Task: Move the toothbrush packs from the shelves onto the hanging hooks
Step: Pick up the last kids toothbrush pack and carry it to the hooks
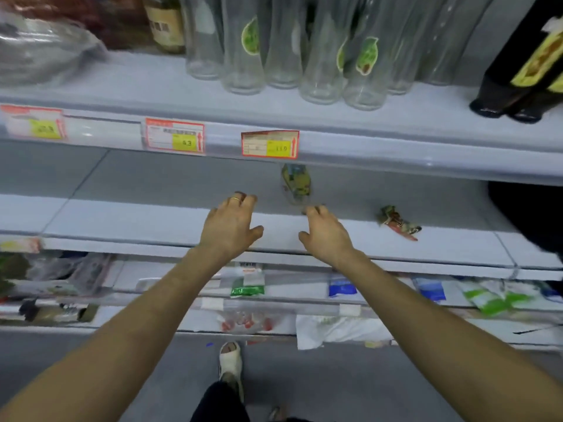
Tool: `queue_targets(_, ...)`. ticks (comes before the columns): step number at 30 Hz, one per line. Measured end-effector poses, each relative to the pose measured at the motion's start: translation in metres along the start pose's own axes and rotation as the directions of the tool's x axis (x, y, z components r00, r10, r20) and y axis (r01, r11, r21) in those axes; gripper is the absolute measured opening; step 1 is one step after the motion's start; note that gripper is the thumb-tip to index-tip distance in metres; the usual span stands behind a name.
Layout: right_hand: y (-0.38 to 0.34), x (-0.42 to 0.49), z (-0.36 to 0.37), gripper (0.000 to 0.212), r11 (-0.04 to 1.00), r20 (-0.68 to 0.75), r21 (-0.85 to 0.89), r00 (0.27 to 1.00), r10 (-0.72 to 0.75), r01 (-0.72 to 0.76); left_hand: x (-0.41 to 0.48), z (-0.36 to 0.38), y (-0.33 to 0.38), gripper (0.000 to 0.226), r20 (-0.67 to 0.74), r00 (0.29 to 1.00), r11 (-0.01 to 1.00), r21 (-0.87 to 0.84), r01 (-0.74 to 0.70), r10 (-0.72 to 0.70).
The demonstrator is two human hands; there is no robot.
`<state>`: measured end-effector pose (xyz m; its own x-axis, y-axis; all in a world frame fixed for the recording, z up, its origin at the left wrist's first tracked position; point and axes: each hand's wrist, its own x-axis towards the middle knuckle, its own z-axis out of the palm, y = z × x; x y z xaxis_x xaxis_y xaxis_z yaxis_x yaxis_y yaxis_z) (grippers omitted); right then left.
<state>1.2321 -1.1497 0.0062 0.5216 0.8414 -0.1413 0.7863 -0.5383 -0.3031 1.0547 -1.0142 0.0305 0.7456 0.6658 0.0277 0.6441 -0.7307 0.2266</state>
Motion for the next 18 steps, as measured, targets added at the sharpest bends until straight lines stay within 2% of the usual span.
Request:
queue_targets(3, 0.015, 0.028, 0.012, 0.053, 0.999, -0.061, 0.014, 0.997, 0.051, -0.051, 0.031, 0.015, -0.002, 0.07, 0.025, 0.999, 0.999, 0.019, -0.047, 0.046)
queue_targets(10, 0.027, 0.112, 0.037, 0.054, 0.979, -0.183, 0.145, 0.968, 0.171, -0.146, 0.087, 0.05, -0.03, 0.068, -0.056, 0.996, 0.997, 0.021, -0.073, 0.074)
queue_targets(15, 0.016, 0.159, 0.051, 0.082, 0.961, -0.172, 0.149, 0.951, 0.256, -0.231, 0.109, 0.066, -0.054, 0.069, -0.065, 0.996, 0.998, -0.007, -0.055, 0.055)
queue_targets(18, 0.012, 0.174, 0.061, 0.085, 0.961, -0.199, 0.115, 0.942, 0.272, -0.253, 0.117, 0.072, -0.066, 0.069, -0.055, 0.998, 0.999, -0.025, -0.032, 0.031)
